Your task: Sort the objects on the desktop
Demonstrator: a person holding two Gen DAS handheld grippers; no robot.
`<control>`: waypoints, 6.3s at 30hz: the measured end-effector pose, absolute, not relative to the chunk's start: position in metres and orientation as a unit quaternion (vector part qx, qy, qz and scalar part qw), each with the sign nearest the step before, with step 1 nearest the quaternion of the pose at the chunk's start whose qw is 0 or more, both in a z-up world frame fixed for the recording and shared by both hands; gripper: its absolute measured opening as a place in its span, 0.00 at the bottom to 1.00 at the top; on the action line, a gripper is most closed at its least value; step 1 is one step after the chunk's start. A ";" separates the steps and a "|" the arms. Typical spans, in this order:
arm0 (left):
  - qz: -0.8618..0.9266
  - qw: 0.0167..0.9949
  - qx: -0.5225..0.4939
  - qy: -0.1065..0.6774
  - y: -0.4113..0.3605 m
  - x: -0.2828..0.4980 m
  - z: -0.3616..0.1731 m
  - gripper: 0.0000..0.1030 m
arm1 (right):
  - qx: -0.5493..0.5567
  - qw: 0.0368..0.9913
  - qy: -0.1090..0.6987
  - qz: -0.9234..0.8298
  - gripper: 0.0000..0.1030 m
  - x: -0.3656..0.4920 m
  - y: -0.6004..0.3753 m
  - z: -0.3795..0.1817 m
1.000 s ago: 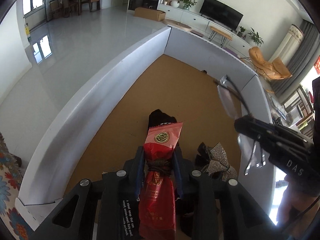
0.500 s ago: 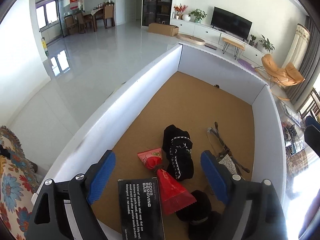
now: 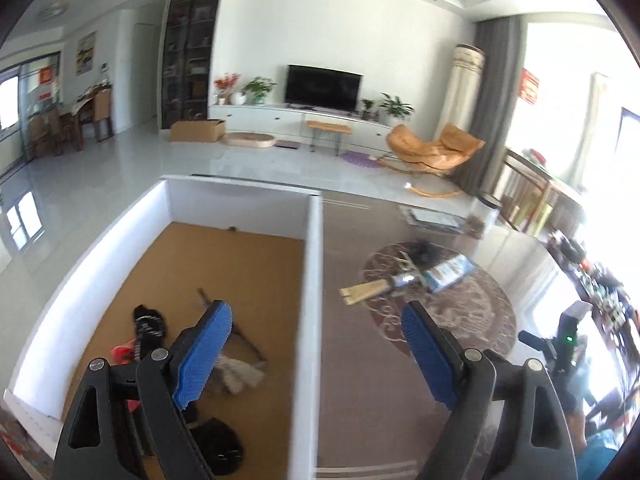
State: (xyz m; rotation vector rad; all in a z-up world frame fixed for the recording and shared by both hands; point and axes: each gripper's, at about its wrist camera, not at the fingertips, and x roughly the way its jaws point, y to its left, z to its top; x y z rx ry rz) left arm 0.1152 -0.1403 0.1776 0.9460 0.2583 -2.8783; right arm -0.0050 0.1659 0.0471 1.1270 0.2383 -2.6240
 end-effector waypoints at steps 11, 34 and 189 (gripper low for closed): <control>-0.907 -0.068 0.413 -0.042 0.018 0.068 0.095 0.93 | 0.426 0.047 0.014 -0.903 0.92 -0.003 0.244 0.019; -0.881 -0.050 0.470 -0.031 0.027 0.022 0.006 0.95 | 0.454 0.008 0.009 -0.891 0.97 -0.008 0.248 0.010; -0.882 -0.062 0.466 -0.037 -0.017 0.002 0.013 0.62 | 0.454 0.017 0.001 -0.891 1.00 -0.009 0.244 0.010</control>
